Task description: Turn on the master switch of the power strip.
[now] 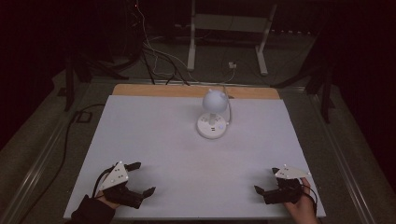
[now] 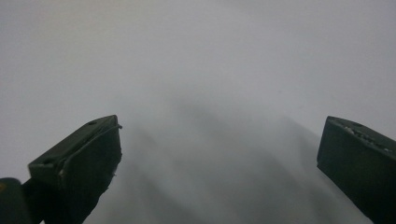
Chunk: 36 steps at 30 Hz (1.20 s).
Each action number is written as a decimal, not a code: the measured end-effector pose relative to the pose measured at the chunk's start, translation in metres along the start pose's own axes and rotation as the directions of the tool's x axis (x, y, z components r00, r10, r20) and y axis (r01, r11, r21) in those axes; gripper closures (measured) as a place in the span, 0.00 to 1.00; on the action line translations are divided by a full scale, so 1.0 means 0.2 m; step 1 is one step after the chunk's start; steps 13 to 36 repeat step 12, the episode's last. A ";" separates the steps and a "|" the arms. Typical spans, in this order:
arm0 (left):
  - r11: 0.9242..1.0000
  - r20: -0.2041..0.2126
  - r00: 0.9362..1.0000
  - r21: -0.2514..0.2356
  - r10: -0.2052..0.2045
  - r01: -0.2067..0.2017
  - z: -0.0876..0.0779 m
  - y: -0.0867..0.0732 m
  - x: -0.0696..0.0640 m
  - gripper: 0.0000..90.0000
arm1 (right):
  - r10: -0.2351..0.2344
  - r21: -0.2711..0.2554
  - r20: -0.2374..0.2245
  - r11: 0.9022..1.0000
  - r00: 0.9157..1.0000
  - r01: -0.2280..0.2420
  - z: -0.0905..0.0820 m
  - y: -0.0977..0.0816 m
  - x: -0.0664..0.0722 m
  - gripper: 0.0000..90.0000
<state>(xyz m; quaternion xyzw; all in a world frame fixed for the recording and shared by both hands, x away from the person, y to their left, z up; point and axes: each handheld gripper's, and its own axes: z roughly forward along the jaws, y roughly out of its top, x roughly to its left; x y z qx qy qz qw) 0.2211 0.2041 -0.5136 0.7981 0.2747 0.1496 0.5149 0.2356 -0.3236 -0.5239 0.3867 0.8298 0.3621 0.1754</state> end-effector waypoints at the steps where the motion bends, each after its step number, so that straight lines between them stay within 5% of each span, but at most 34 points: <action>1: 1.000 0.001 1.000 0.000 0.001 -0.001 0.00 0.00 0.00 0.00 | -0.003 0.003 -0.003 1.000 1.000 0.003 0.00 0.00 0.00 0.00; 8: 1.000 0.001 1.000 -0.002 -0.003 0.003 0.00 0.00 0.00 0.00 | -0.016 -0.026 0.028 1.000 0.999 0.017 -0.01 0.00 0.01 0.00; 36: 1.000 0.000 1.000 -0.001 -0.003 0.003 0.00 0.00 0.00 0.00 | 0.008 -0.014 0.014 1.000 1.000 -0.008 0.00 -0.01 0.00 0.00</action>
